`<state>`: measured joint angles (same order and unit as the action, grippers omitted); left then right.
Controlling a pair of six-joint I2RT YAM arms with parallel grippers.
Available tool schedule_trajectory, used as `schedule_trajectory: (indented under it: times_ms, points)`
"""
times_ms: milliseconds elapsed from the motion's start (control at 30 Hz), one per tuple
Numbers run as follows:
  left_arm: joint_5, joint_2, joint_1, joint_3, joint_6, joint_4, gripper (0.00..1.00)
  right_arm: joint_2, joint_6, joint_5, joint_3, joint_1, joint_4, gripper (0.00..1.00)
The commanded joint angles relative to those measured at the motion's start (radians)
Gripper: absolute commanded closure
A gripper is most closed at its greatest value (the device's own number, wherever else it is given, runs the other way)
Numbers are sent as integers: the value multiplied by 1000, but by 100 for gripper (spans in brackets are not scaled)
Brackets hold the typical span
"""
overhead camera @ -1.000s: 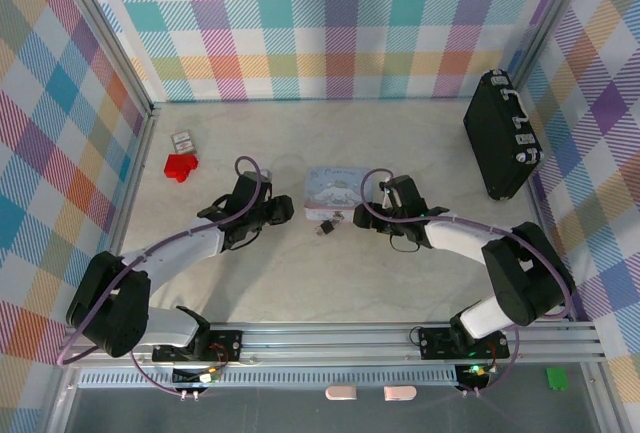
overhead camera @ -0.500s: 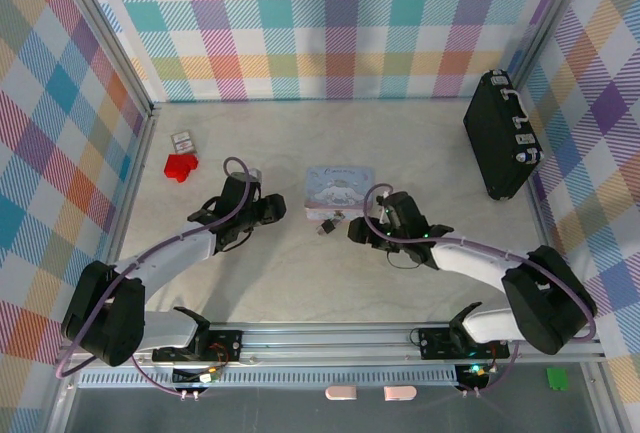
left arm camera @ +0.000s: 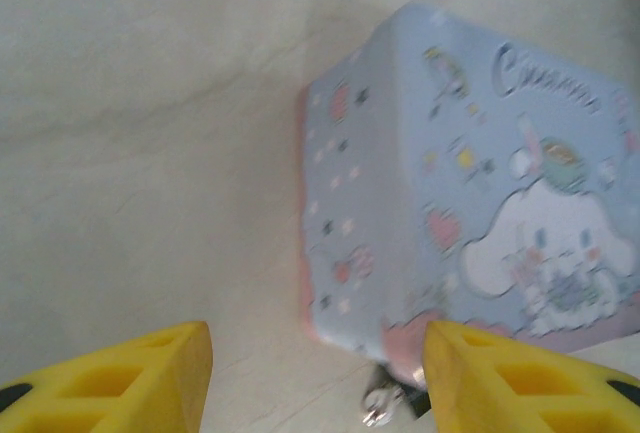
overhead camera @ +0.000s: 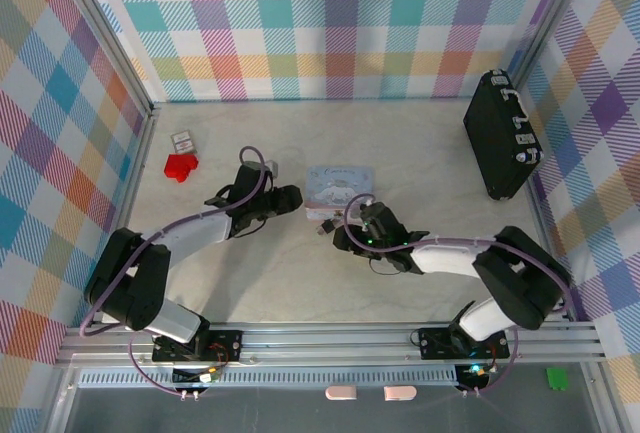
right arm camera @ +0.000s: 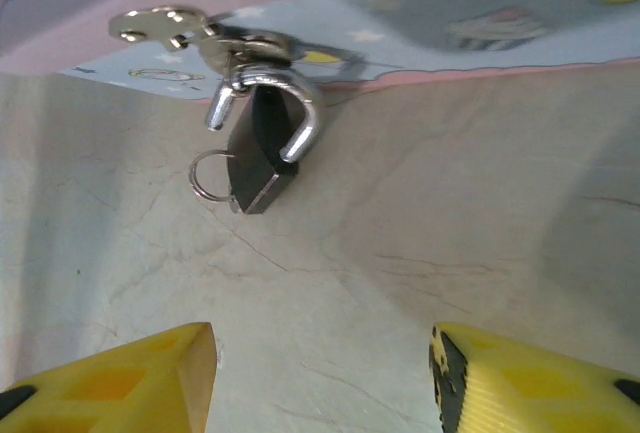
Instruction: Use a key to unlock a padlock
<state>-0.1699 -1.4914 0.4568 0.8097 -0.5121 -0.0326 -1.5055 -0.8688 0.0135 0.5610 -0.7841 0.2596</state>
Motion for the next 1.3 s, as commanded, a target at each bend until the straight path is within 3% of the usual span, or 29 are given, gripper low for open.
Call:
schedule_trajectory:
  times_ms: [0,133,467,633,1033,1267]
  points:
    - [-52,-44,11,66,-18,-50,42,-57,-18,-45,57,-24,95,42]
    - [-45,-115,19,122,-18,-31,43,-112,-67,-63,50,-27,188,48]
    - [32,-247,24,197,-57,-7,47,-183,-99,-163,125,-63,165,56]
    - [118,-235,29,148,-110,-22,49,-220,-167,-196,115,-67,199,60]
    - [175,-219,48,78,-154,-56,50,-275,-208,-300,198,-115,56,61]
    - [235,-184,59,45,-179,-62,51,-311,-243,-351,242,-122,-39,70]
